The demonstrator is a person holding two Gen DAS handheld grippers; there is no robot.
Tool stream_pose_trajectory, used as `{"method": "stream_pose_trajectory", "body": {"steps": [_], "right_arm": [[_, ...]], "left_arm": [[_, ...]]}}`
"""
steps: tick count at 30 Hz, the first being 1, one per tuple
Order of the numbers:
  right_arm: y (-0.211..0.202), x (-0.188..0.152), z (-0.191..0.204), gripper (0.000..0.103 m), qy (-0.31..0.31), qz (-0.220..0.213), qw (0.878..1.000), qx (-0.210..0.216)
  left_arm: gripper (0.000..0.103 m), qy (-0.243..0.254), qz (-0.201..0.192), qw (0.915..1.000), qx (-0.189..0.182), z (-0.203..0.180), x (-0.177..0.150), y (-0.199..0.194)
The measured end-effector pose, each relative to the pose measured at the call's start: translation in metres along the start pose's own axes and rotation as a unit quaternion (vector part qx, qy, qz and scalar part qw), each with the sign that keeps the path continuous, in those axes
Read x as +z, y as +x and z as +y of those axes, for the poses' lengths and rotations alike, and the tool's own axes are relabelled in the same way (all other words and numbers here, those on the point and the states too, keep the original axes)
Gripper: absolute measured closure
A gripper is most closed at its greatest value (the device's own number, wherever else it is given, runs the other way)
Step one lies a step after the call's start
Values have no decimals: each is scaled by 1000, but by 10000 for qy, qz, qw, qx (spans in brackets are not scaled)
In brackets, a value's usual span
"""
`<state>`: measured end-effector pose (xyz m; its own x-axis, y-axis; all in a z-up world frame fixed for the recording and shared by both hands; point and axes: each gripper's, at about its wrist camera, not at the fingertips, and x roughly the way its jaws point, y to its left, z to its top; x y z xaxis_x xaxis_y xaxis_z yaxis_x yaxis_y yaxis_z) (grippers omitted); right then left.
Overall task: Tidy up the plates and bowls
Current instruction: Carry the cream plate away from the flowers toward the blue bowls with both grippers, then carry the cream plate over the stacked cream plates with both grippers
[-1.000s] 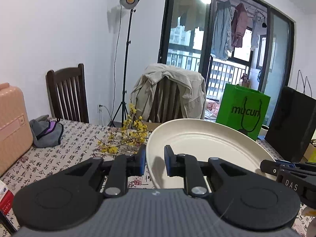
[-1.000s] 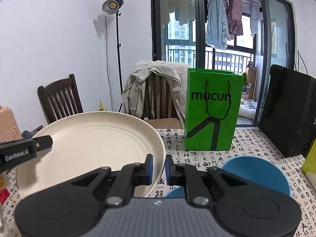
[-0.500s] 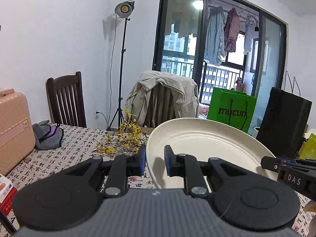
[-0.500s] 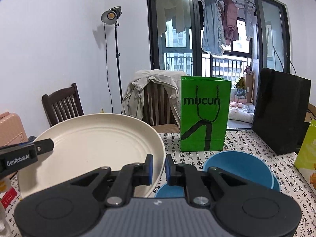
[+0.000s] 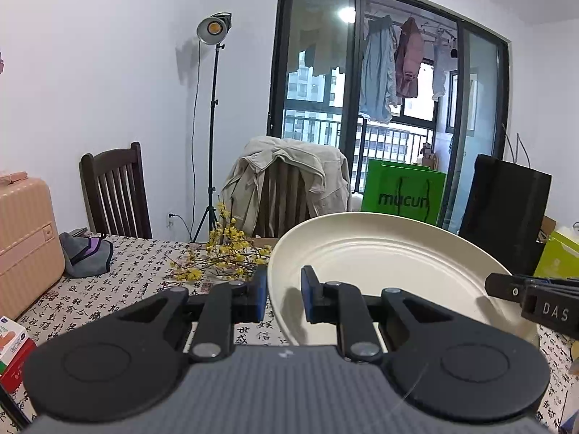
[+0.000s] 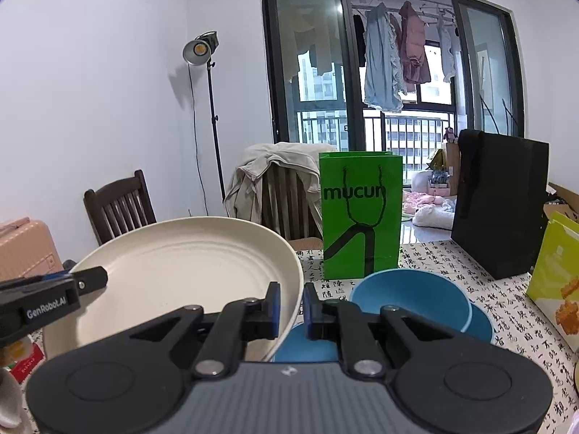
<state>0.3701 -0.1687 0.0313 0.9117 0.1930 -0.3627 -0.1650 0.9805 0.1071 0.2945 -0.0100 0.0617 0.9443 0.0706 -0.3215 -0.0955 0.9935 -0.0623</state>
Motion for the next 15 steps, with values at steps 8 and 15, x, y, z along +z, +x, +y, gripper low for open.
{"method": "stream_pose_trajectory", "body": {"steps": [8, 15], "right_arm": [[-24, -11, -7, 90, -18, -167, 9998, -126], [-40, -21, -15, 90, -29, -240, 9996, -163]], "left_arm": [[85, 129, -105, 9998, -125, -13, -11, -20], [85, 223, -180, 9994, -203, -18, -20, -32]]}}
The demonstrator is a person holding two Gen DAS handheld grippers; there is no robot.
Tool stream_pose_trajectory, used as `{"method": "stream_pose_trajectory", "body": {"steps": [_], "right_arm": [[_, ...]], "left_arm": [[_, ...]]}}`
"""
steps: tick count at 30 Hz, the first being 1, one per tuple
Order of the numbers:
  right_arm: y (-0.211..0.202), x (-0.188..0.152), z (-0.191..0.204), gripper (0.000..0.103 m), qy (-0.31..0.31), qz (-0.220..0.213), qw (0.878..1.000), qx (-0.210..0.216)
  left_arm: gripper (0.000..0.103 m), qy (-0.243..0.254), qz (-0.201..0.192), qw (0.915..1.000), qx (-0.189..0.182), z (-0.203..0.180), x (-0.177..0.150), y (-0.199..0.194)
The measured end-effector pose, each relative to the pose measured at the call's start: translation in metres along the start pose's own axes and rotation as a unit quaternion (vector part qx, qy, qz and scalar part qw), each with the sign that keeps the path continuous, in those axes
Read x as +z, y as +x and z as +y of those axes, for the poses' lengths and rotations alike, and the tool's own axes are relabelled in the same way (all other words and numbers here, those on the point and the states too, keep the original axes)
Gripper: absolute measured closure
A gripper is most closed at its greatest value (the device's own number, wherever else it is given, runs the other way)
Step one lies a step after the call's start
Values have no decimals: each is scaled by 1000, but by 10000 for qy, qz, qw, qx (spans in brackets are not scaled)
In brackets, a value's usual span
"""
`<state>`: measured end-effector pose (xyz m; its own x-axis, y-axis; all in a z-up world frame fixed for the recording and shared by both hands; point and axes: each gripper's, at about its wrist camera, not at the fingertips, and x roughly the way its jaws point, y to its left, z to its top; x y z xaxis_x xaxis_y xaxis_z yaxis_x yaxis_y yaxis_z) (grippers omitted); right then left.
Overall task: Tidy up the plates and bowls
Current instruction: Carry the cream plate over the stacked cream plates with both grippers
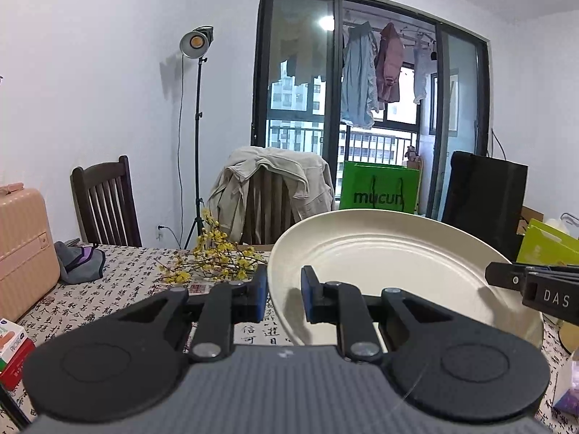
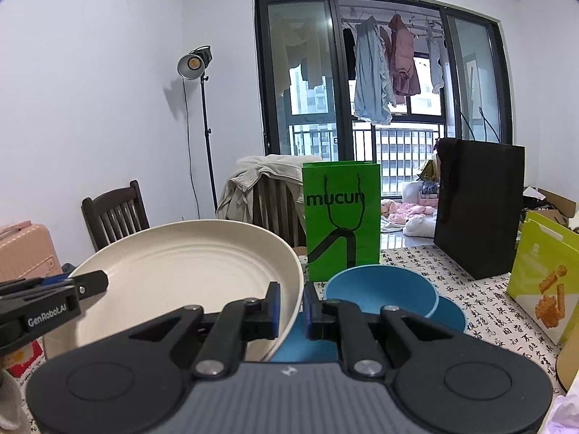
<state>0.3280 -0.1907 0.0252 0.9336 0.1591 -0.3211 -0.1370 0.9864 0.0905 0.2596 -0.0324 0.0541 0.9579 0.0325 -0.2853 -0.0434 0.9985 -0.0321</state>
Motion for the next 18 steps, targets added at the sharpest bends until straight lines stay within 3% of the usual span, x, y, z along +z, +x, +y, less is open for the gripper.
{"method": "stream_pose_trajectory", "body": {"steps": [18], "right_arm": [[-30, -37, -13, 90, -19, -52, 9999, -139]], "left_arm": [[85, 121, 145, 9996, -228, -12, -40, -22]]}}
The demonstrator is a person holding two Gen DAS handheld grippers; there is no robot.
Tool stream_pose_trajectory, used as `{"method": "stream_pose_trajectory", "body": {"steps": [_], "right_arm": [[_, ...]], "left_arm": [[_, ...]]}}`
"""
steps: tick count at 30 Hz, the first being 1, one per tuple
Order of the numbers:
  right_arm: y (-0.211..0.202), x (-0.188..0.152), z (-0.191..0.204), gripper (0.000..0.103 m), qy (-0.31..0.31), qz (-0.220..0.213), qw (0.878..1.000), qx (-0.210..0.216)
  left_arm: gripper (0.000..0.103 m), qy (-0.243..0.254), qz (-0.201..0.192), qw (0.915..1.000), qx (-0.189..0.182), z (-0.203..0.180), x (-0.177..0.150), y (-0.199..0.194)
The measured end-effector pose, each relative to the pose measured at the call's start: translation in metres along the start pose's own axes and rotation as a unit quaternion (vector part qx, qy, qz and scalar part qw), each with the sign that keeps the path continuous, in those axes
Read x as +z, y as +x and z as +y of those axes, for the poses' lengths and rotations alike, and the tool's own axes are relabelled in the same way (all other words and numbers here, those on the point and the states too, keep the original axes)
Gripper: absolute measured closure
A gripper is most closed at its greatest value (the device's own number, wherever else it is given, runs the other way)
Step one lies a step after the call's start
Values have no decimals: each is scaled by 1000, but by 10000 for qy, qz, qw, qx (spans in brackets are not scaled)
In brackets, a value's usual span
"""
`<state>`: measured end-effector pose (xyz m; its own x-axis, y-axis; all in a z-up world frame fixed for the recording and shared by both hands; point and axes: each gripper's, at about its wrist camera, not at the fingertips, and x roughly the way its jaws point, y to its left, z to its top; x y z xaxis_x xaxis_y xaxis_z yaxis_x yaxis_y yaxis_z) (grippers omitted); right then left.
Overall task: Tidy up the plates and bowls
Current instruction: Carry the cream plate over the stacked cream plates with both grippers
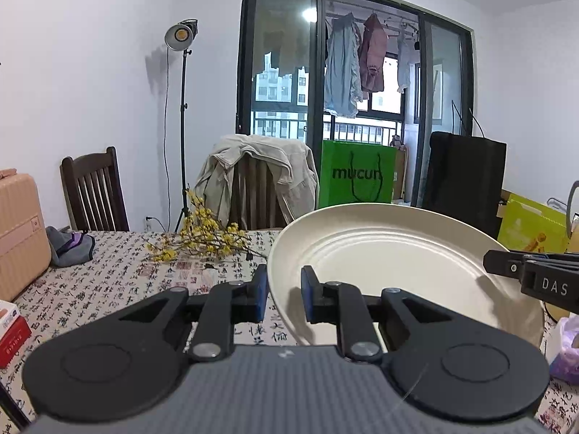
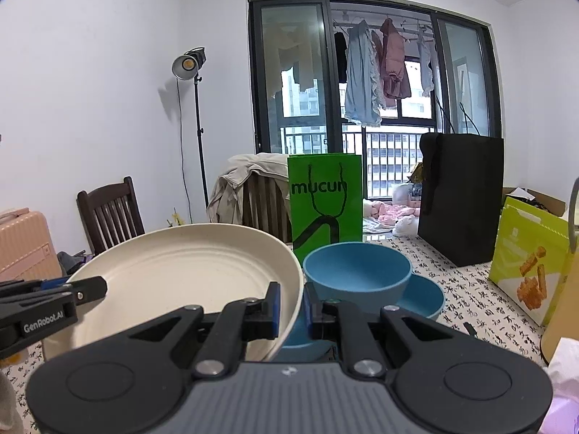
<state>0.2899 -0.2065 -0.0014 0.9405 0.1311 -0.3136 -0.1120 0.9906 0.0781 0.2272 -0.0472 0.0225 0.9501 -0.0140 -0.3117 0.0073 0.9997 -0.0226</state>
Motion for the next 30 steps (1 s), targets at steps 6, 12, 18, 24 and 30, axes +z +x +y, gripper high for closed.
{"method": "stream_pose_trajectory", "body": {"steps": [6, 12, 18, 24, 30], "right_arm": [[-9, -12, 1, 90, -43, -52, 9999, -97], [-12, -25, -3, 90, -20, 37, 9999, -104], [-12, -35, -9, 90, 0, 134, 9998, -123], [-13, -47, -13, 90, 11, 177, 9997, -168], [-14, -58, -17, 90, 16, 233, 9996, -174]], "left_arm": [[85, 26, 114, 9999, -51, -3, -13, -1], [85, 55, 186, 9998, -81, -4, -27, -2], [85, 95, 301, 9994, -139, -7, -39, 1], [84, 144, 434, 9987, -204, -10, -51, 5], [84, 180, 562, 9979, -265, -10, -63, 9]]}}
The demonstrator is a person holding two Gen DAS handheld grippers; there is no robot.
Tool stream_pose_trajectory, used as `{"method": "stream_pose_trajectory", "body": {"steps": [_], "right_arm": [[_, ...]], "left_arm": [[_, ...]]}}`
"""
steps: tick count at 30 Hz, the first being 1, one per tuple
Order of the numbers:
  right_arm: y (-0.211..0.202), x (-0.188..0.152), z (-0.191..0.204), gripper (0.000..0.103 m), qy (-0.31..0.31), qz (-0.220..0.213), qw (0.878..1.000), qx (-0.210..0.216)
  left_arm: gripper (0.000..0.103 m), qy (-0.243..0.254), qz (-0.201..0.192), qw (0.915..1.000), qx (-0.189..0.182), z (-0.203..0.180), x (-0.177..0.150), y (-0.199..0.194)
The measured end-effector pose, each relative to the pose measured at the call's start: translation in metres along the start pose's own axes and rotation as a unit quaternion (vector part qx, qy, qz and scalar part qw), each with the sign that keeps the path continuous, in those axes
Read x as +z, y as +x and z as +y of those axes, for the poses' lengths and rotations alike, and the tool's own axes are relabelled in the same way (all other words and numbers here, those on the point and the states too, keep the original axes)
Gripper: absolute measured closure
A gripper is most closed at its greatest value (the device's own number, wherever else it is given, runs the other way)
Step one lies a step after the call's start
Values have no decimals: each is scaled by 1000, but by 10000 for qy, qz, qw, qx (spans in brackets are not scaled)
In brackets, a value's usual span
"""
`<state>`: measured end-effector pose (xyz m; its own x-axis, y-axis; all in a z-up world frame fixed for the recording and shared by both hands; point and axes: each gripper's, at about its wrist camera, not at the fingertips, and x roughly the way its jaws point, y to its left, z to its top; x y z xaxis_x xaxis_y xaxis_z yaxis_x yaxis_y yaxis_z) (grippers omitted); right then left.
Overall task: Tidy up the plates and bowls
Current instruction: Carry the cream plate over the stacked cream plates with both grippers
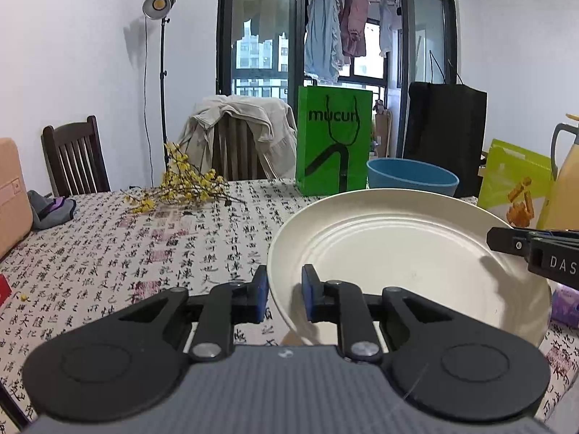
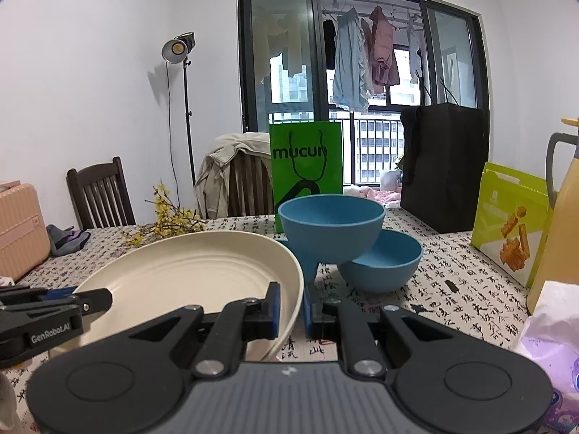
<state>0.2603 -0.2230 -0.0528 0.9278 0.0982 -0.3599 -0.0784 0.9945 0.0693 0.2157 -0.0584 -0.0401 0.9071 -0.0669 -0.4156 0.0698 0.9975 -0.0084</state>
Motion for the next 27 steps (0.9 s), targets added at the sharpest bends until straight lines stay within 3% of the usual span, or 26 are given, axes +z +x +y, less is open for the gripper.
{"method": "stream_pose_trajectory", "body": {"steps": [27], "right_arm": [[10, -53, -13, 90, 6, 347, 9994, 7]], "left_arm": [[84, 303, 393, 9987, -65, -7, -46, 10]]}}
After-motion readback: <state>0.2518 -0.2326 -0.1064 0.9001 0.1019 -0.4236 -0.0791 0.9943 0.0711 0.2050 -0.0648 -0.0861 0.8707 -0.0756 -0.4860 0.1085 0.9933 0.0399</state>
